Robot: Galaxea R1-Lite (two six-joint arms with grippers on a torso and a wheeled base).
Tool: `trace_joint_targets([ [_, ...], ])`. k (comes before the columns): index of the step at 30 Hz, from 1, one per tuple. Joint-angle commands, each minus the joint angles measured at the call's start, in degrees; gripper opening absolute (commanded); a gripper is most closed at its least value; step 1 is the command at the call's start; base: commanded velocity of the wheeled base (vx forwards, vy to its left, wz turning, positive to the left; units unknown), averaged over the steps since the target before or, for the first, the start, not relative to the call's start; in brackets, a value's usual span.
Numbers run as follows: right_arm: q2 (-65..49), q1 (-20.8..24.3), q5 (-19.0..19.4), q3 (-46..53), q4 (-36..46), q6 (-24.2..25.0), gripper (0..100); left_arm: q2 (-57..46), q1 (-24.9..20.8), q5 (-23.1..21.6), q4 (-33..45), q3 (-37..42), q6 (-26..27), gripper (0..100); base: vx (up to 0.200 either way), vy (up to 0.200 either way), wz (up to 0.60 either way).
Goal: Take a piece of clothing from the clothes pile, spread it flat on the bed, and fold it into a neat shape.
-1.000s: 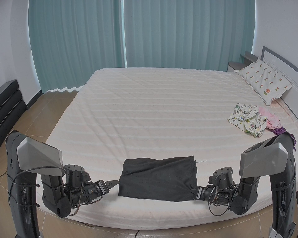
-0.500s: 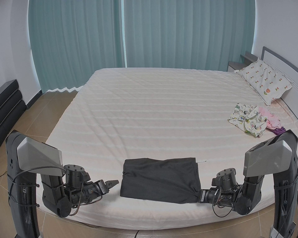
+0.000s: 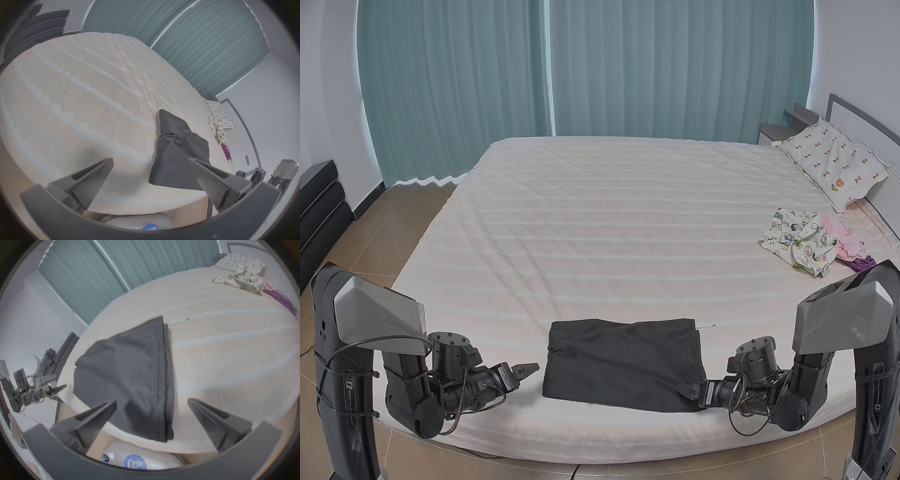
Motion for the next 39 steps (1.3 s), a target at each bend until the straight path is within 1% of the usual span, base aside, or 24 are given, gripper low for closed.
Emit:
trace_joint_targets([
  [1,-0.17,-2.77,0.67,-3.73,-1.4,1.15,100,0.0,-0.01,-0.02,-0.02,-0.06,0.0,100,0.0,0.0,0.0],
  [2,-0.17,-3.39,0.85,-4.78,-1.23,1.67,100,0.0,-0.01,-0.02,-0.02,-0.06,0.0,100,0.0,0.0,0.0],
  [3,0.36,-4.62,1.47,-7.68,-1.05,3.25,100,0.0,-0.01,-0.02,-0.02,-0.06,0.0,100,0.0,0.0,0.0],
  [6,2.73,-6.99,1.55,-14.36,0.62,6.59,100,0.09,-0.01,-0.02,-0.02,-0.23,-0.09,100,0.0,0.0,0.0],
  [10,6.24,-8.84,1.47,-23.85,6.77,8.62,100,0.09,-0.01,0.07,-0.02,-0.32,-0.09,100,0.0,0.0,0.0],
  [13,7.83,-8.93,1.64,-27.98,8.44,12.4,100,0.09,-0.01,0.07,-0.02,-0.41,-0.09,100,0.0,0.0,0.0],
  [19,10.11,-8.49,1.64,-30.71,8.62,13.19,100,0.44,-0.01,0.07,-0.02,-0.5,-0.09,100,0.0,0.0,0.0],
  [20,10.2,-8.49,1.73,-30.71,8.79,13.19,0,0.44,-0.01,0.07,-0.02,-0.59,-0.09,100,0.0,0.0,0.0],
  [23,11.25,-8.4,1.73,-33.17,8.79,13.36,0,0.53,-0.01,0.07,-0.02,-0.76,-0.09,100,0.0,0.0,0.0],
  [25,12.05,-8.4,0.94,-35.28,8.79,13.36,0,0.53,-0.01,0.07,-0.02,-0.76,-0.09,100,0.0,0.0,0.0],
  [31,11.96,-9.1,0.94,-35.37,8.27,13.63,0,0.97,-0.18,0.25,-0.02,-0.85,-0.09,100,0.0,0.0,0.0],
  [34,11.87,-9.63,0.76,-35.37,8.18,14.59,0,0.97,-0.1,0.07,-0.02,-0.85,-0.09,100,0.0,0.0,0.0],
  [39,11.69,-10.33,-0.82,-35.28,7.83,15.82,0,0.97,-0.1,0.07,-0.02,-0.76,-0.09,100,0.0,0.0,0.0],
])
